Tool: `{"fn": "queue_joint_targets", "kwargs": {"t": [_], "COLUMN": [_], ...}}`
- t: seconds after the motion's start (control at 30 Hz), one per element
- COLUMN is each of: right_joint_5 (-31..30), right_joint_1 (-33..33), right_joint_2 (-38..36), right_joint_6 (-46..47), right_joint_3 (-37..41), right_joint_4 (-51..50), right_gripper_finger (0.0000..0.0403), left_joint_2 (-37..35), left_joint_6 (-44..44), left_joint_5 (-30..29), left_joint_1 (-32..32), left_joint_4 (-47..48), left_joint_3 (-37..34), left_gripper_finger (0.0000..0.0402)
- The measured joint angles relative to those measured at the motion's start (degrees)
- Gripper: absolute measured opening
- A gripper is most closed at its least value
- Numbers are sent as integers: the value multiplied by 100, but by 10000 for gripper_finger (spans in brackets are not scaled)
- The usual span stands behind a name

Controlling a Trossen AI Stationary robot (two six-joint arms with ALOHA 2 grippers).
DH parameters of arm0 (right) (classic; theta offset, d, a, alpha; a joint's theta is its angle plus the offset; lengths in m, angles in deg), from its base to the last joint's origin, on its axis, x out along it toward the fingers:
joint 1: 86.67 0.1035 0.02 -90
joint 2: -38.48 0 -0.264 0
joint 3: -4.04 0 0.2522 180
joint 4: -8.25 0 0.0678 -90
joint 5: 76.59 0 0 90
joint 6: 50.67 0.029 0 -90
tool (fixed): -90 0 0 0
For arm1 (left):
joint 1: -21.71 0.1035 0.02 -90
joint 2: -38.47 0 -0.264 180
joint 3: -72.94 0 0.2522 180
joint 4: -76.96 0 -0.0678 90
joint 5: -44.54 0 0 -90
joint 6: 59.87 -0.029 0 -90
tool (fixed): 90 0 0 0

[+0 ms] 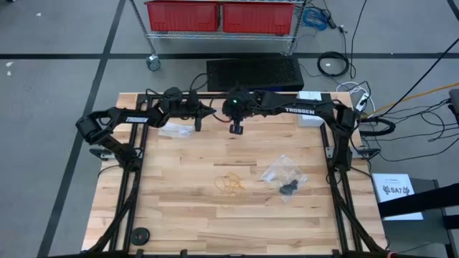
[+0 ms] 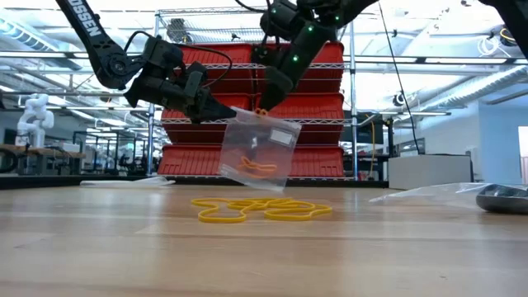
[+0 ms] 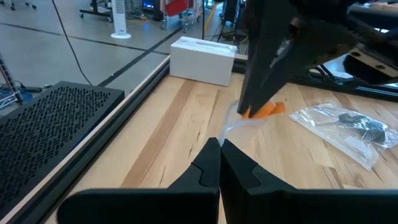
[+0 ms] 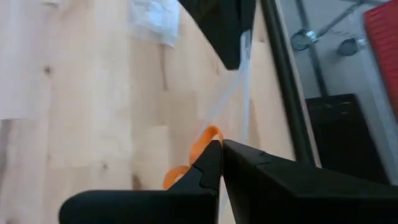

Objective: Sort rubber bands
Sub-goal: Put the orange rubber band into the open transparent zip bag

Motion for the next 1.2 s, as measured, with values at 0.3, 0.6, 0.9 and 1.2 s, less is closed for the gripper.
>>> {"fn": "queue_joint_targets", "kwargs": {"t": [0.3, 0.6, 0.9, 1.2], "right_joint_5": [284, 287, 275, 260], "right_joint_1": [-203, -168, -199, -316], "right_joint_2": [63, 43, 2, -2], "right_joint_6": [601, 634, 634, 695], "right_joint_3": [0, -35, -934, -1506], "right_joint_4": [41, -18, -826, -1999], "right_gripper_finger": [27, 133, 166, 164], "left_joint_2": [0, 0, 0, 0], "left_joint_6": [-21, -26, -26, 20], "left_joint_5": [1, 0, 0, 0], "left_joint_1": [-118, -140, -140, -142], "left_joint_4": [-34, -34, -86, -180], "left_joint_3": [2, 11, 14, 15], "left_gripper_finger": [0, 0, 0, 0]}}
